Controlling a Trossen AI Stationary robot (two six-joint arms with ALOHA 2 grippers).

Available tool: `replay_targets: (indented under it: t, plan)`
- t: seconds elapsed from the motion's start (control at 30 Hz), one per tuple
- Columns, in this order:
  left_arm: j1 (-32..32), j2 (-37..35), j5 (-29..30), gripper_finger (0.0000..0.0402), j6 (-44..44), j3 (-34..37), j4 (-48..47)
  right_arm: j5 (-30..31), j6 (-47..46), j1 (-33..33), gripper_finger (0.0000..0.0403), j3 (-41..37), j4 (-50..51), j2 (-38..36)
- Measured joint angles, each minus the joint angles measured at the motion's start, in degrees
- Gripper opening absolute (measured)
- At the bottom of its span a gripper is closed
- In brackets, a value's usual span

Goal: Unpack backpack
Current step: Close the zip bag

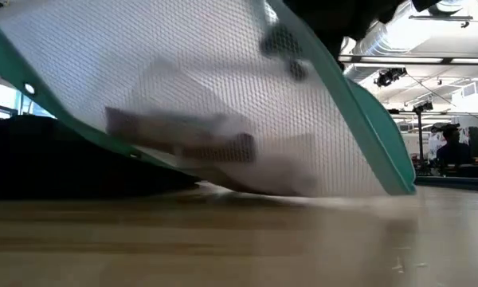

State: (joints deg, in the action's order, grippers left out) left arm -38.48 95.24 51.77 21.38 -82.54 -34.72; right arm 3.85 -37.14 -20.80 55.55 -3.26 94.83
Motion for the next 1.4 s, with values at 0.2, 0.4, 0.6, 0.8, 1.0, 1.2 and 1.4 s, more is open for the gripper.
replay_targets:
  t: [0.2, 0.4, 0.6, 0.8, 1.0, 1.2, 1.4]
  plan:
    - [-1.5, -1.4, 0.0, 0.0000, 9.4, 0.0, -12.3, -1.0, -1.9, 0.0, 0.0000, 0.0, 11.3, -2.8]
    - [-2.2, -1.4, -0.7, 0.0000, 16.8, 0.0, -20.1, -6.7, -0.1, -0.2, 0.0000, 0.0, 18.6, -7.7]
    - [-2.2, -1.5, 2.7, 0.0000, 17.5, 0.0, -20.8, -10.0, 0.1, -2.7, 0.0000, 0.0, 26.5, -7.5]
    - [-2.6, -1.8, 2.7, 0.0000, 17.5, 0.0, -21.0, -6.9, -3.2, -5.7, 0.0000, -0.1, 38.0, -7.5]
    - [-3.4, -2.5, 2.5, 0.0000, 17.6, 0.0, -22.1, -4.9, -5.1, -9.4, 0.0000, -0.1, 46.7, -7.4]
    - [-3.5, -3.4, 2.5, 0.0000, 17.6, 0.0, -22.0, 0.9, -9.2, -13.8, 0.0000, -0.9, 53.3, -7.5]
    - [-3.6, -3.4, 0.6, 0.0000, 19.1, 0.0, -22.1, -0.6, -17.6, -16.2, 0.0000, -7.6, 54.6, -7.6]
